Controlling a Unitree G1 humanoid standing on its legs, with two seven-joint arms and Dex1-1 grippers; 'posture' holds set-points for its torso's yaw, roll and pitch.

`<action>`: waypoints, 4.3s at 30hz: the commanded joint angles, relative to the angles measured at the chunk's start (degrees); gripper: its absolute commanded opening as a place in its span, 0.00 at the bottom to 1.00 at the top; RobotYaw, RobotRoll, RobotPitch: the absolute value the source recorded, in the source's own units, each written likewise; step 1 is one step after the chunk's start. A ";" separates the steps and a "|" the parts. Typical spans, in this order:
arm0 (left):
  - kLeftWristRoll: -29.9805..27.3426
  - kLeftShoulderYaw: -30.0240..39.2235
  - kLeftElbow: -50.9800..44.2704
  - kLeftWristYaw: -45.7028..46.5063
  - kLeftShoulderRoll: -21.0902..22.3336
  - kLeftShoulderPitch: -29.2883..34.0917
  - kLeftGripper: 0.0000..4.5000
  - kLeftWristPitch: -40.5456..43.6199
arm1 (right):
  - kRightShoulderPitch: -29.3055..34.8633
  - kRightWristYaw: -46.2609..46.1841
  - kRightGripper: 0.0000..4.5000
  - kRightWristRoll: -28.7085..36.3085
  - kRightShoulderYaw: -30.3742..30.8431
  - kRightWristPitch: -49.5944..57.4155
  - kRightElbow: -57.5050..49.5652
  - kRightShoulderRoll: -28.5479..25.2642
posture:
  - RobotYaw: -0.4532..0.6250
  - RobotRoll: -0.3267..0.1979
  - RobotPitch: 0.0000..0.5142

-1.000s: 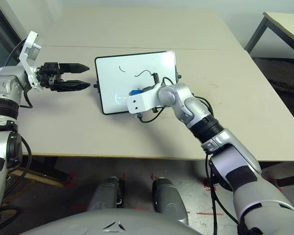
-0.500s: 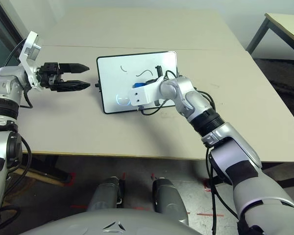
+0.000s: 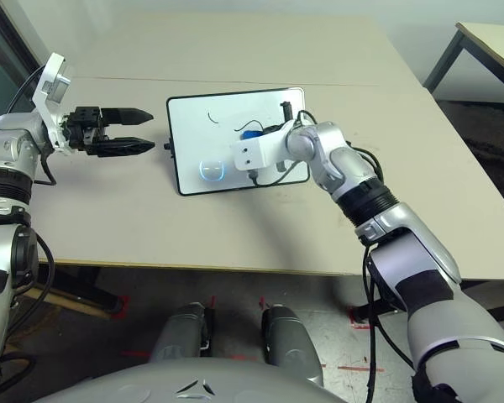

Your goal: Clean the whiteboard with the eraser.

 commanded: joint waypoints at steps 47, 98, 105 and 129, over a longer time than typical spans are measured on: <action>0.65 0.37 0.60 -0.16 -0.04 -0.92 1.00 -0.57 | 1.22 1.41 0.02 -3.32 -0.66 0.86 0.21 -0.79 | 0.54 0.62 0.13; 0.94 0.55 2.58 -0.18 -0.03 -1.81 1.00 -1.67 | -2.58 0.66 0.02 -1.45 1.06 0.44 0.27 5.60 | 0.55 0.62 0.10; 1.04 0.53 2.95 -0.12 -0.07 -2.01 1.00 -1.85 | -2.29 -0.04 0.02 -1.57 0.08 0.12 2.13 2.75 | 0.55 0.62 0.10; 1.74 0.27 4.75 -0.41 -0.33 -3.38 1.00 -2.61 | -2.43 -0.98 0.02 0.64 -2.76 0.45 3.96 -2.89 | 0.54 0.62 0.12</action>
